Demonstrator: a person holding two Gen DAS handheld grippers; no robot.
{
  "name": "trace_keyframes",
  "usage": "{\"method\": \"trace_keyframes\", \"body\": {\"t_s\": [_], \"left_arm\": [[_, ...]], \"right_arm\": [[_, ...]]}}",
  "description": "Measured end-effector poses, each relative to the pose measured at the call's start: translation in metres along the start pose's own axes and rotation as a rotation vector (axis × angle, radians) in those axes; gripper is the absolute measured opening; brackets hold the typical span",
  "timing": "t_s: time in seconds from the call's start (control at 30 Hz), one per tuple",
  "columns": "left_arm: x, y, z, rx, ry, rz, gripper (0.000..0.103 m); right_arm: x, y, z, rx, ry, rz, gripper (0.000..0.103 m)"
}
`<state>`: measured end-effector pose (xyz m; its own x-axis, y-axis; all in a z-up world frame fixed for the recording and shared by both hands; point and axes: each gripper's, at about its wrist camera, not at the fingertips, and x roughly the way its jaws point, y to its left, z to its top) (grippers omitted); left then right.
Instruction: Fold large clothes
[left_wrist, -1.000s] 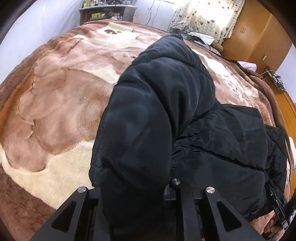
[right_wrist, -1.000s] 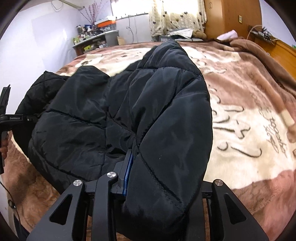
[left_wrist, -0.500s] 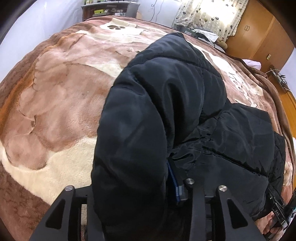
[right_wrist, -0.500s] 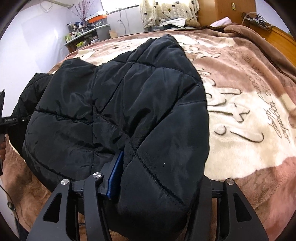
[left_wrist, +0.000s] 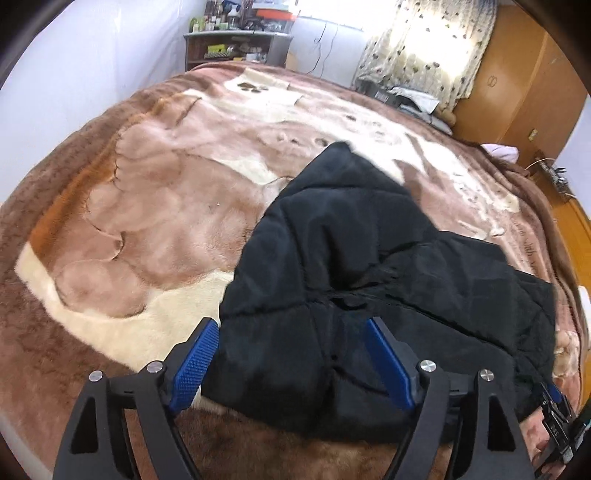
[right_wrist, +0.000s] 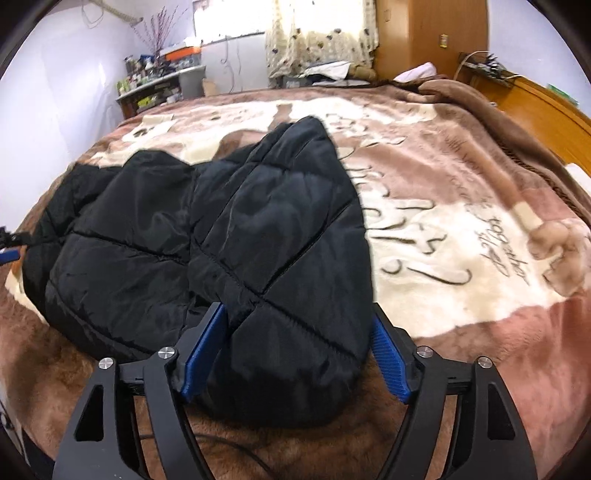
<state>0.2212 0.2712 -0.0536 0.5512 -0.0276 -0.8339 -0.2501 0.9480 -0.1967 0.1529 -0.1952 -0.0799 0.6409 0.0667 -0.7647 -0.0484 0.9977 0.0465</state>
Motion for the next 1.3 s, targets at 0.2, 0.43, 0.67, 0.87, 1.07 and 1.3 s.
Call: {"method": "trace_keyframes", "body": {"t_s": [0.2, 0.43, 0.67, 0.87, 1.07, 1.3], "left_arm": [[-0.046, -0.023, -0.031, 0.075, -0.067, 0.013, 0.087], [-0.085, -0.066, -0.088, 0.168, -0.102, 0.018, 0.087], [-0.107, -0.096, -0.138, 0.227, -0.125, 0.032, 0.087], [-0.119, -0.107, -0.161, 0.227, -0.137, 0.028, 0.087], [-0.127, -0.115, -0.176, 0.238, -0.155, 0.046, 0.087], [-0.13, -0.121, -0.185, 0.242, -0.172, 0.064, 0.087]], "right_arm": [[-0.038, 0.0, -0.002, 0.027, -0.064, -0.033, 0.076], [-0.081, 0.021, -0.023, 0.006, -0.092, 0.03, 0.077], [-0.104, 0.047, -0.045, -0.014, -0.083, 0.04, 0.077], [-0.118, 0.061, -0.065, -0.024, -0.079, 0.044, 0.076], [-0.125, 0.067, -0.079, -0.017, -0.072, 0.061, 0.076], [-0.13, 0.071, -0.086, -0.02, -0.09, 0.054, 0.076]]}}
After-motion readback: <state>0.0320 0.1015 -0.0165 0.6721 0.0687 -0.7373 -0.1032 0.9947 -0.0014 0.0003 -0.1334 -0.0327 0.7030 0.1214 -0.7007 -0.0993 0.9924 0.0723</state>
